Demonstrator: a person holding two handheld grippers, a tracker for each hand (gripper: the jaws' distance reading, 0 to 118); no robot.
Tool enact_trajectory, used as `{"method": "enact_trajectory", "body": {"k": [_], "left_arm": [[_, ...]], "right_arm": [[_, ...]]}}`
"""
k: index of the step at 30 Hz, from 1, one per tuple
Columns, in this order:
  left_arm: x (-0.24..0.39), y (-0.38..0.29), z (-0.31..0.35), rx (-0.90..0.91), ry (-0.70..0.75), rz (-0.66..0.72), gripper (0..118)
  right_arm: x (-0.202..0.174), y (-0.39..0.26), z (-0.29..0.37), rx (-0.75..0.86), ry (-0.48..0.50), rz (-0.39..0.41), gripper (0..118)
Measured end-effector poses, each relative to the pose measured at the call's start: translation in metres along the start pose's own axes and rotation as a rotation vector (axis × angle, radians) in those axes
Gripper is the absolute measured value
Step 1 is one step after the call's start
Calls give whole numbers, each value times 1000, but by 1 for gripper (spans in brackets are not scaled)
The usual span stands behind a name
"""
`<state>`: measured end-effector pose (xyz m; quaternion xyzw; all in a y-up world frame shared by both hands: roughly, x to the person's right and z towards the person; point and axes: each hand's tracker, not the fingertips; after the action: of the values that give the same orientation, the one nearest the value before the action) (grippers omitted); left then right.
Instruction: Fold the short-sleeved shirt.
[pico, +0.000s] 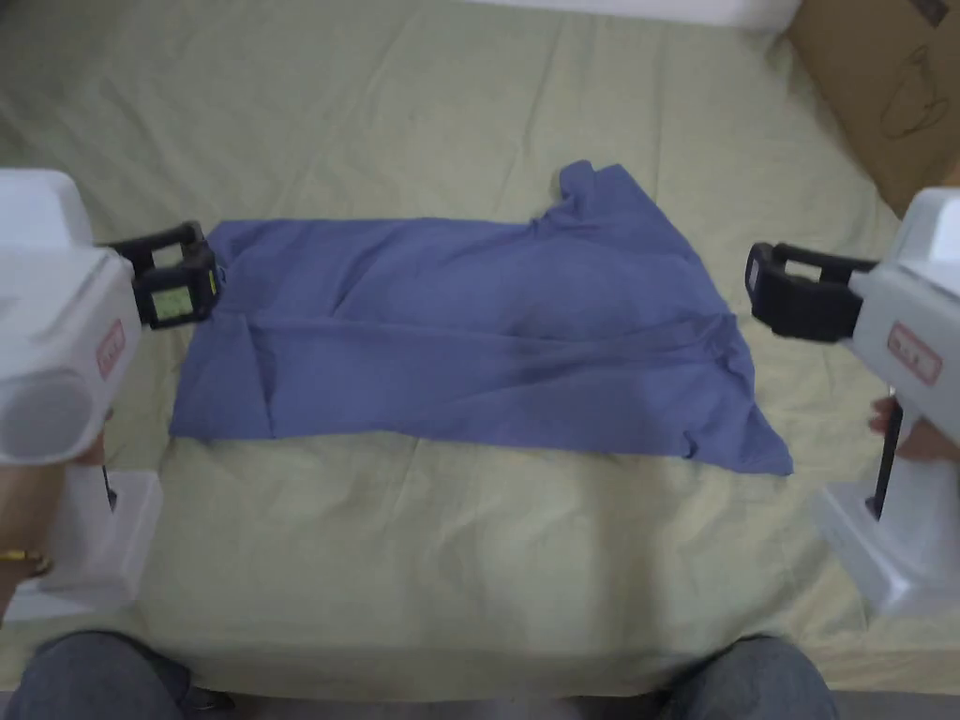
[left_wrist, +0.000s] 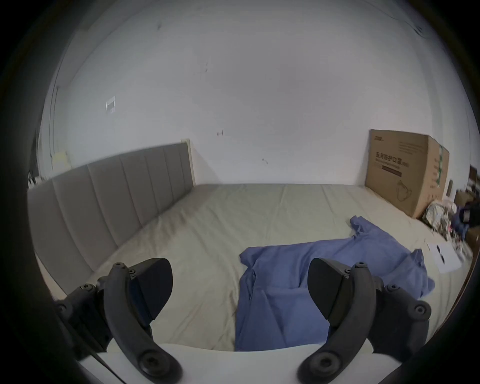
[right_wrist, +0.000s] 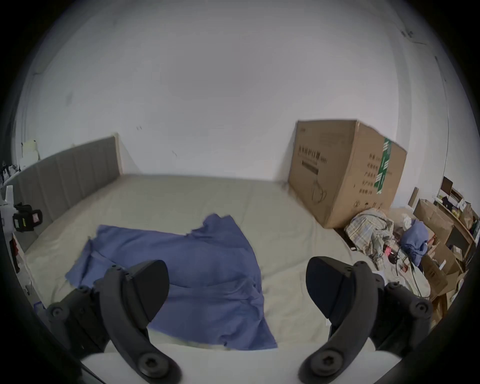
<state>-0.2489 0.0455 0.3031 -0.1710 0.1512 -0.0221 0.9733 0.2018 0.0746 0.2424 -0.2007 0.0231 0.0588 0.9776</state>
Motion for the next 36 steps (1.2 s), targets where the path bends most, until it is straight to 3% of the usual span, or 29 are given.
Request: {"method": "enact_trajectory", "body": {"k": [1,4,6,8,9,10,11,12,22,27,28,29,30,32,33,34,36], "left_arm": [[2,-4,14,3,6,-20,105],[1,-19,40,15,-5,-16,82],[2,-27,55,21,-15,-15,63],[0,-36,63,12,-25,-2,58],[0,-40,68,9,-30,9,45],[-2,-43,71,5,-41,16,29],[-2,-44,73,0,-47,22,10],[-2,-47,77,-3,-50,32,1],[-3,-53,80,-72,-133,64,0],[-5,-40,45,-178,-149,99,0],[-6,-36,33,-219,-153,102,1],[-6,-33,20,-272,-151,99,13],[-7,-29,4,-323,-155,108,31],[-10,-26,-25,-445,-154,164,88],[-12,-27,-43,-513,-158,205,103],[-14,-29,-62,-572,-155,224,110],[-10,-37,-86,-618,-132,211,110]], "right_arm": [[-10,-7,17,6,152,-45,108],[-26,-29,57,31,145,-68,105],[-34,-39,75,53,169,-81,89],[-39,-47,90,59,168,-110,85],[-37,-50,94,72,105,-67,67],[-39,-52,98,74,104,-68,43],[-40,-55,101,75,99,-68,11],[-42,-57,104,95,98,-52,2],[-36,-65,101,67,135,-87,0],[-35,-63,92,61,143,-76,0],[-35,-63,90,59,148,-75,0],[-35,-63,87,56,149,-74,0],[-39,-62,88,53,150,-71,0],[-39,-61,83,44,147,-60,0],[-39,-61,80,41,146,-54,0],[-39,-62,78,38,144,-53,0],[-37,-62,72,26,145,-58,0]]}}
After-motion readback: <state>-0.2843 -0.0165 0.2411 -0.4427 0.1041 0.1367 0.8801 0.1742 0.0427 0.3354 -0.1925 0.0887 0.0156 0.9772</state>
